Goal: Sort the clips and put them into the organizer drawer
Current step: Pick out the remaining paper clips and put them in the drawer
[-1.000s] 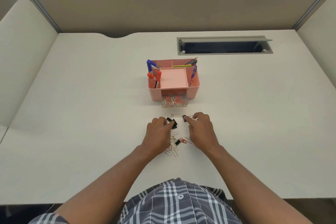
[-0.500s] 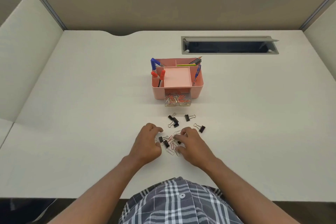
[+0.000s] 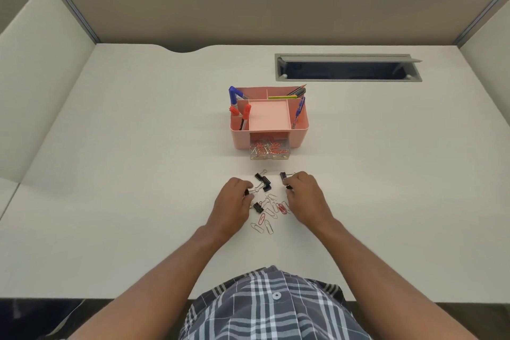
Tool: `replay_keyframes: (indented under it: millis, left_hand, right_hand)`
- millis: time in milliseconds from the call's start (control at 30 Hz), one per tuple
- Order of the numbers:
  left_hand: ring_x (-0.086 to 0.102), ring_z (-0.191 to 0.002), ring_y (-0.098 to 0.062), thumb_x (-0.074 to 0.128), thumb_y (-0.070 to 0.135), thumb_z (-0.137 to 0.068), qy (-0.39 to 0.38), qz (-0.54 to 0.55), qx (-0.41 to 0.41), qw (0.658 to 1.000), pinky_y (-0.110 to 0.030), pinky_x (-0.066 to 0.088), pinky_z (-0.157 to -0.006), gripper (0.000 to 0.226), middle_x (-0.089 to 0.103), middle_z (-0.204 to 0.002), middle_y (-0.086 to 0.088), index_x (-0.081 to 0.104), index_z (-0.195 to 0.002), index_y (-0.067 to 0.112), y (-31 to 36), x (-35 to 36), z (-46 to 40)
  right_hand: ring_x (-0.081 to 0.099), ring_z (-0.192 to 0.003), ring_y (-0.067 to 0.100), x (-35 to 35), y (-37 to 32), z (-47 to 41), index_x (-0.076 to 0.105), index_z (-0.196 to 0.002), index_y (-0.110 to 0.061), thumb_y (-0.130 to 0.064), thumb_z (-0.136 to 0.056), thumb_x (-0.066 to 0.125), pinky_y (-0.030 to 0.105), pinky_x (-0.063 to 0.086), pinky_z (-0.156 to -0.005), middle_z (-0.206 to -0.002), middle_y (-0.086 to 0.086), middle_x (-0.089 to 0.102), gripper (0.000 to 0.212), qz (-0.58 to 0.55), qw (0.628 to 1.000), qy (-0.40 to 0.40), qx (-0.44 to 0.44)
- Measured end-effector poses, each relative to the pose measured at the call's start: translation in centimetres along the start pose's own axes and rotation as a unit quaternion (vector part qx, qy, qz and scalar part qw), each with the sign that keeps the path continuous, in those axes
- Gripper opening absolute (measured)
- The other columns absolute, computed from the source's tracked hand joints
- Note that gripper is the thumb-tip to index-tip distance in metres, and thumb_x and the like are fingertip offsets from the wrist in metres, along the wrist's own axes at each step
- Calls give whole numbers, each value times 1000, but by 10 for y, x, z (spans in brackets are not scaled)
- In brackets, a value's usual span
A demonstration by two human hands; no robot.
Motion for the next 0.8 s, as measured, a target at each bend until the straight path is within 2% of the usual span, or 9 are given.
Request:
replay_keyframes:
  millis: [133,233,333,467,633,800]
  left_hand:
    - [58,-90,-19,60,10,-92,-15,21,5,1000,-33,48,-83,20,58,-104,-4,62,-112,10,9,3,-15]
    - [57,-92,-17,60,10,-91,-16,13,11,1000,-30,47,-82,21,57,-104,-1,62,-111,12,6,7,-15]
    - [52,-95,-16,65,22,-87,-15,-33,38,999,-24,39,-82,21,56,-100,2,64,-106,15,5,10,-3]
    - [52,-89,-21,68,33,-82,-42,-110,79,990,-34,44,-79,27,60,-96,1,66,-103,16,13,23,14]
    - [55,-85,-26,62,16,-85,-46,-128,91,987,-40,47,-75,15,62,-92,-3,65,-100,13,21,29,15]
    - [57,-91,-25,59,8,-91,1,-31,17,999,-37,47,-82,18,67,-97,-8,65,-108,8,13,10,7]
  right_hand:
    - [53,-101,32,0,-1,-4,70,-107,-7,1,-87,52,33,43,-80,-104,12,62,27,11,1000,-16,-7]
    - [53,-106,28,-1,-4,1,67,-112,-9,-5,-90,54,29,40,-84,-111,9,61,26,9,1000,-15,-5]
    - [58,-102,27,3,-6,10,67,-108,-11,-16,-92,54,33,44,-82,-107,7,63,21,22,999,-24,10]
    - [57,-102,30,22,-6,25,62,-105,-8,-25,-92,57,35,45,-82,-110,11,58,22,77,993,-79,45]
    - [56,-94,29,29,-11,30,61,-100,-7,-6,-90,49,34,43,-74,-106,12,56,16,78,993,-74,53]
    - [56,-93,28,27,-12,25,62,-97,-7,-3,-87,48,33,44,-74,-103,11,58,17,58,995,-70,44]
Point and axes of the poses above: each hand's wrist, its own z-axis away from the middle knuckle, its own x-axis out of the palm, y = z × x, the point moved 9 cm from there along -z, towards the middle knuckle
